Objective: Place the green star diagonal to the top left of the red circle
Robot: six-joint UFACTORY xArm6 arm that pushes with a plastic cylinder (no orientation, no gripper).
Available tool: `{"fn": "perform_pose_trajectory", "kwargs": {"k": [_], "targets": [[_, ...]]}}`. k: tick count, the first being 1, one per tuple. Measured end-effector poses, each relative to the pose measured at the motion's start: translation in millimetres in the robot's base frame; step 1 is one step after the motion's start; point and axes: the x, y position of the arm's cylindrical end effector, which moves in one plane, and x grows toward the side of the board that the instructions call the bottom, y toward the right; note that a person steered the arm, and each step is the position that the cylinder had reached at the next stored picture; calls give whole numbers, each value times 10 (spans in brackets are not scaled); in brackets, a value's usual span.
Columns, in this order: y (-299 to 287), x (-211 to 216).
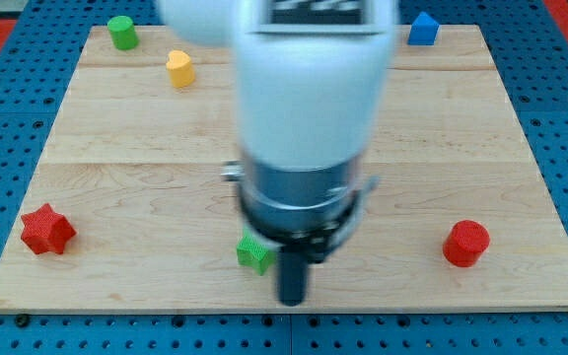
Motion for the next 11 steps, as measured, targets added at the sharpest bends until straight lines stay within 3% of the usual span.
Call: {"fn": "perform_pose_trajectory", "kwargs": {"k": [3, 4, 7, 8, 10, 11], "targets": [[-767, -310], [-712, -434], [476, -776], [596, -912], [1476, -944], [1562, -944]]}}
